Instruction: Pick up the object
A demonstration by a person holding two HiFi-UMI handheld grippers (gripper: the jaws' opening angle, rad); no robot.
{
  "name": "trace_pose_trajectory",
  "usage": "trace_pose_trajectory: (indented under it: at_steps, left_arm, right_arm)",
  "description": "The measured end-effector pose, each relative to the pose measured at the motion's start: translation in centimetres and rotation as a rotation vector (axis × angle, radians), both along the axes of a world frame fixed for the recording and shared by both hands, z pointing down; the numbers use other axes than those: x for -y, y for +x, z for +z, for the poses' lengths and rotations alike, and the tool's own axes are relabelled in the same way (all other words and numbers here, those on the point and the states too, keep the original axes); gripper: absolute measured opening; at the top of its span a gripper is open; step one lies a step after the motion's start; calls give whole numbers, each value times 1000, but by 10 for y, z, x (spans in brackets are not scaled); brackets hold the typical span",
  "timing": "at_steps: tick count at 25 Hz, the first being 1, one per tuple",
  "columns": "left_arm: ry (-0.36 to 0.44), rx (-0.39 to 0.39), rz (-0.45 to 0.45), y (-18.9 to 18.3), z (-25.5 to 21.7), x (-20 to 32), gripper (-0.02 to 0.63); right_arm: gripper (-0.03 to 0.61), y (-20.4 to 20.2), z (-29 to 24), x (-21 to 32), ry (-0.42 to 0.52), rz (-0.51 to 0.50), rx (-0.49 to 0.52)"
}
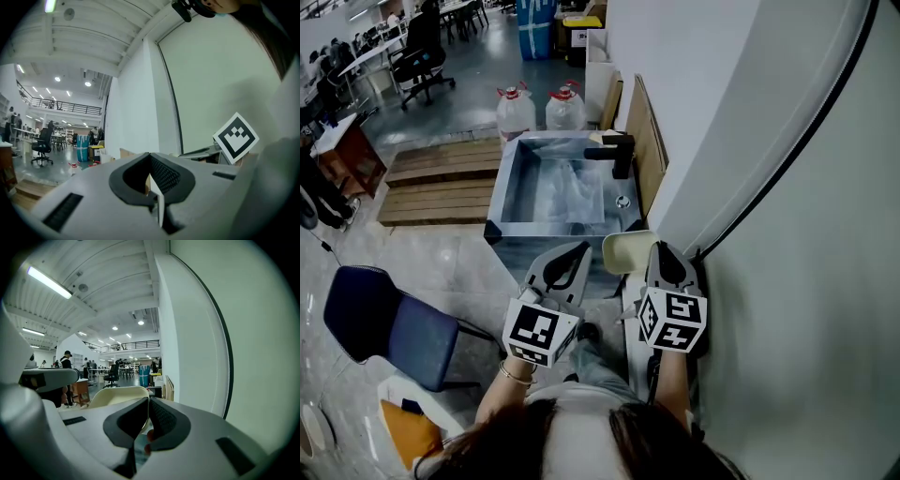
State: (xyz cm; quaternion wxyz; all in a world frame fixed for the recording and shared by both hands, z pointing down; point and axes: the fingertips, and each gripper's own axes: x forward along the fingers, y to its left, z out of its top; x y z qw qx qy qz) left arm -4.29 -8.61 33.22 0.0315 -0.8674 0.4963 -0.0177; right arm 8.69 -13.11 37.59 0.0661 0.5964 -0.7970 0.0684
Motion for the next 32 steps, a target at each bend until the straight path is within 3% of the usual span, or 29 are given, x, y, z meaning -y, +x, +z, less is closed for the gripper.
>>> trace_pose_trajectory:
  at_steps: [32]
  left_arm:
    - [37,-4,-3,-10,-8,-64,8]
  right_arm:
    - [32,-10,-35,-76,104,-8,28]
